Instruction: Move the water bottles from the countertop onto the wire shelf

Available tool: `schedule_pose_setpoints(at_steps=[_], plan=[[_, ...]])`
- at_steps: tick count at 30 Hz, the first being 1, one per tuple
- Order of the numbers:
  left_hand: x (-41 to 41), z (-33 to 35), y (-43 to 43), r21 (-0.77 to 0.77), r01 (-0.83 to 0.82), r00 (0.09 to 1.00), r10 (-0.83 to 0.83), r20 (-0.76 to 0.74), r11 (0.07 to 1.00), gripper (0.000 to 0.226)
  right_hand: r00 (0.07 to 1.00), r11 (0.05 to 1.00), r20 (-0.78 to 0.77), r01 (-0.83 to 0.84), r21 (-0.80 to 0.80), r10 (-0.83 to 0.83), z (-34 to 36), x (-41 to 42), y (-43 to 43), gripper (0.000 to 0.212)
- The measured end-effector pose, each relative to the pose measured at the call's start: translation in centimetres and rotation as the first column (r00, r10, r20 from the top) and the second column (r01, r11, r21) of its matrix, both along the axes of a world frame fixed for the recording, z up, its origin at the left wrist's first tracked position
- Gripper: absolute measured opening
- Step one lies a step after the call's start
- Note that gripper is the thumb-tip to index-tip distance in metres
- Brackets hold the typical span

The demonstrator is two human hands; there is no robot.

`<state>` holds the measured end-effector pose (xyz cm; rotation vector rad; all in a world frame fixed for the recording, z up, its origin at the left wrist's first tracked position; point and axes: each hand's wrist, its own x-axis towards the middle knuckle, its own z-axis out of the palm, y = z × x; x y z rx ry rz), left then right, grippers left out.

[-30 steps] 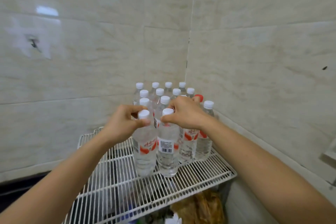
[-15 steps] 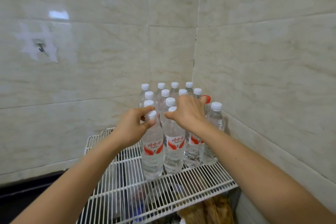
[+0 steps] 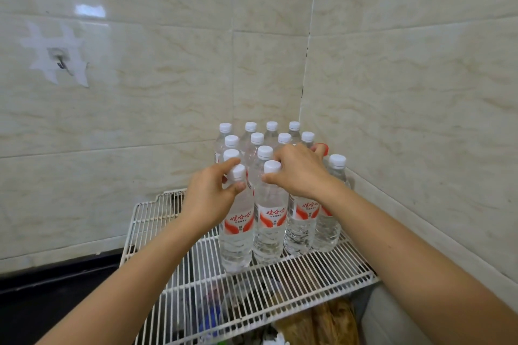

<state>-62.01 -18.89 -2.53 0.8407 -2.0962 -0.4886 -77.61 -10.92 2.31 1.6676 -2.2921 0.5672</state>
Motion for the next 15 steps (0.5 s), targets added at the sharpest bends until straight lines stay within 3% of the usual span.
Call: schedule_pose_setpoints(at_steps=[5, 9, 13, 15], plan=[[-0.1, -0.4, 0.0, -0.004, -0.008, 1.0, 0.008, -0.022, 1.0, 0.051, 0.999, 1.0, -0.032, -0.008, -0.019, 0.008, -0.7, 0.0, 0.3, 0.03], [0.0, -1.0, -0.1, -0.126, 0.036, 0.998, -0.041, -0.042, 0.991, 0.049, 0.996, 0.997, -0.091, -0.031, -0.077, 0.024, -1.6, -0.5, 0.6, 0.029], [0.3, -1.7, 0.0, -0.154, 0.09, 0.982, -0.113, -0.149, 0.984, 0.041, 0.995, 0.979, 0.039, -0.079, -0.189, 0.088, -1.6, -0.4, 1.5, 0.029], [0.3, -1.8, 0.0, -0.132, 0.095, 0.968, -0.123, -0.22, 0.987, 0.038, 0.982, 0.939, 0.131, -0.088, -0.332, 0.138, -0.9, -0.4, 2.4, 0.03]])
